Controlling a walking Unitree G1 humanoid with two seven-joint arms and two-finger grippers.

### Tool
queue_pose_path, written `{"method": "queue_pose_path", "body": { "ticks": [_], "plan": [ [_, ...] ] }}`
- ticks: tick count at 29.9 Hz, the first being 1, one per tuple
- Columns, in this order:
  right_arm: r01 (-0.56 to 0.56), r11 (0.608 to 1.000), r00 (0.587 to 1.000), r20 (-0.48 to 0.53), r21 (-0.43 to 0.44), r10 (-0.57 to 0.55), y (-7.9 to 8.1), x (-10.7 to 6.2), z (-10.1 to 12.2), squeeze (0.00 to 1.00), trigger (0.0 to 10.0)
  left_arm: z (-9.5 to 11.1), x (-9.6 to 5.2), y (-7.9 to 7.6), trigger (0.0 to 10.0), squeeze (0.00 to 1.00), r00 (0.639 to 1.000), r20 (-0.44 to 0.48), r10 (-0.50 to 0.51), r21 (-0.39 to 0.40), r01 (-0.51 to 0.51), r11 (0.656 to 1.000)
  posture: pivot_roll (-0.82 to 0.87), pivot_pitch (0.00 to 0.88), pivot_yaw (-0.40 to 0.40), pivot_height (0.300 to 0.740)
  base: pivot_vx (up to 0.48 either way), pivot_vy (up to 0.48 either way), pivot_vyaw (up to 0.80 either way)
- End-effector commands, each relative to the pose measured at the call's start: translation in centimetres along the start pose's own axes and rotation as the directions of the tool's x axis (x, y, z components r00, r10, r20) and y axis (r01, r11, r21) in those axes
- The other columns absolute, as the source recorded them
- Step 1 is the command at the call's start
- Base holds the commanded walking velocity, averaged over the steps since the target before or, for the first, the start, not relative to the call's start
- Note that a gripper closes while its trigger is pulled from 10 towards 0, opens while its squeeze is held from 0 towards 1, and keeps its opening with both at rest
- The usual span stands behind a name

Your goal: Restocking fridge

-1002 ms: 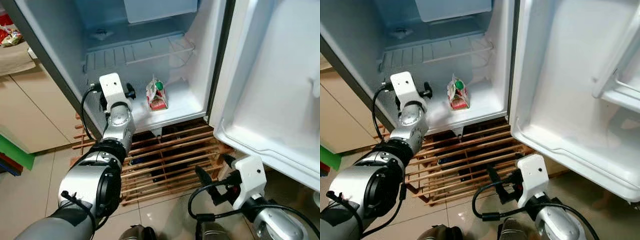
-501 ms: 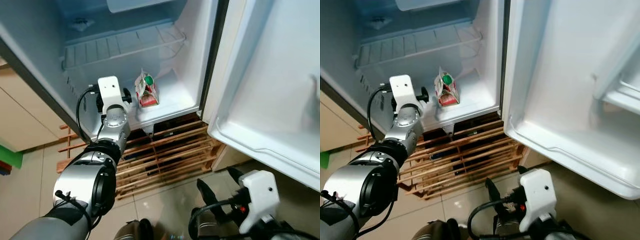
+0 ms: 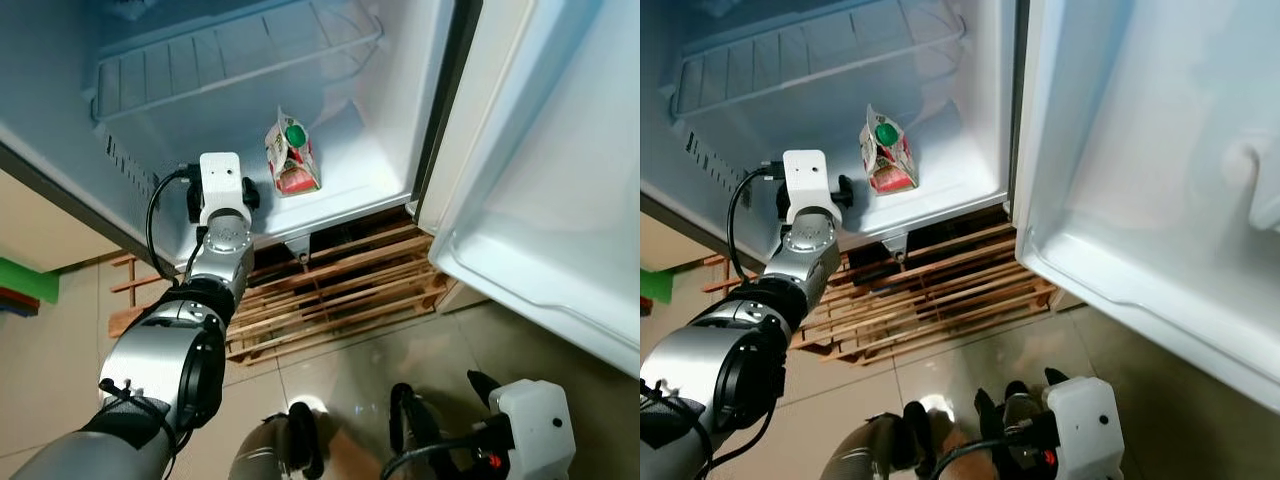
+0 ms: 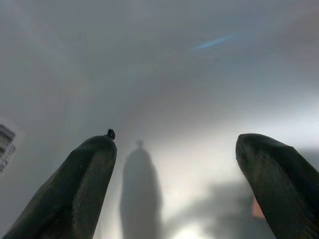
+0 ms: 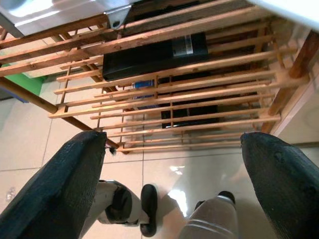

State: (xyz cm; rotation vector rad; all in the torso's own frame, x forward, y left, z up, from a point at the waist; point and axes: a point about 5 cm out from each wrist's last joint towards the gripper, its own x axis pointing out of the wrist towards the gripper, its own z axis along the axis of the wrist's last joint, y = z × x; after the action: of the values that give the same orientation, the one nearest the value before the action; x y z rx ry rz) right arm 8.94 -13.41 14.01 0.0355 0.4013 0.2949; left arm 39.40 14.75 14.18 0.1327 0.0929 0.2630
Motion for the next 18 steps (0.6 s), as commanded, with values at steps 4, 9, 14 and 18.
{"method": "queue_pose_path", "body": {
  "ticks": [4,9,14,18],
  "plan": [
    [0.019,1.0,1.0,0.009,0.018,-0.019,0.7,-0.8,0.0,0.12,10.0,-0.1,-0.3,-1.5,10.0,0.0,0.997,-0.024,-0.072,0.02,0.072,0.997,-0.48,0.41,0.191,0.74,0.0,0.0,0.0],
    [0.03,0.999,1.0,0.003,0.026,-0.031,1.1,-1.1,-0.2,0.12,10.0,-0.2,-0.7,-2.7,10.0,0.0,0.991,-0.039,-0.124,-0.01,0.124,0.992,-0.48,0.416,0.205,0.74,0.0,0.0,0.0],
    [0.043,0.999,0.999,-0.001,0.031,-0.043,1.3,-1.3,-0.3,0.12,10.0,-0.2,-1.3,-4.2,10.0,0.0,0.982,-0.054,-0.183,-0.05,0.181,0.982,-0.49,0.42,0.216,0.74,0.0,0.0,0.0],
    [0.055,0.998,0.998,0.006,0.024,-0.055,1.5,-1.4,-0.3,0.12,10.0,0.3,-1.5,-5.1,10.0,0.0,0.973,-0.044,-0.226,-0.099,0.221,0.97,-0.49,0.423,0.225,0.74,0.0,0.0,0.0]
  ]
}}
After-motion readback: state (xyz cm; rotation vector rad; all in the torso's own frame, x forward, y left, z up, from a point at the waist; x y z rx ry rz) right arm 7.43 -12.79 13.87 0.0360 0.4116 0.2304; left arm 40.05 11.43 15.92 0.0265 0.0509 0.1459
